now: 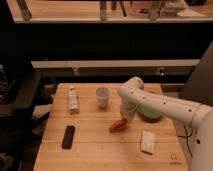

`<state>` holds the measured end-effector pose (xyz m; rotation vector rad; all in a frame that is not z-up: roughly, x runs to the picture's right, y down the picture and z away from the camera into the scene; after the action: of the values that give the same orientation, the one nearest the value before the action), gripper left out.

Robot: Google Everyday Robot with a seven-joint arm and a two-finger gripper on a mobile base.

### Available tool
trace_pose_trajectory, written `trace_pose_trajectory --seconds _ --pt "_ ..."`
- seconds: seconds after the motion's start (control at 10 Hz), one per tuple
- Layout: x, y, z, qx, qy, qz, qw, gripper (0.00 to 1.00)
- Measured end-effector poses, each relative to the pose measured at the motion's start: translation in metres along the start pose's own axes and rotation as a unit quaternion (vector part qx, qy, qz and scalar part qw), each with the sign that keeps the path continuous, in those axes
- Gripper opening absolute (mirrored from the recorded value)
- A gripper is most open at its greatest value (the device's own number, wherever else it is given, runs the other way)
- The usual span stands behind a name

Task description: Place the pepper in the ceramic cup

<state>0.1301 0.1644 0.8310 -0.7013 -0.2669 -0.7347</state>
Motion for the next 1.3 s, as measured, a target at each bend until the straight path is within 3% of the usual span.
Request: trace_pose_trajectory --seconds 0.1,0.4,0.7,1.3 --pt "0.000 0.000 -0.002 0.000 0.001 0.000 1.0000 0.19" --pt "0.001 -0.014 -0.014 0.002 0.007 -0.002 1.0000 0.01" --pt "0.013 -0.020 -0.033 0.006 0.012 0.001 0.9999 0.01" --pt "0.029 -0.044 -0.052 0.012 0.024 -0.001 0.9996 0.01"
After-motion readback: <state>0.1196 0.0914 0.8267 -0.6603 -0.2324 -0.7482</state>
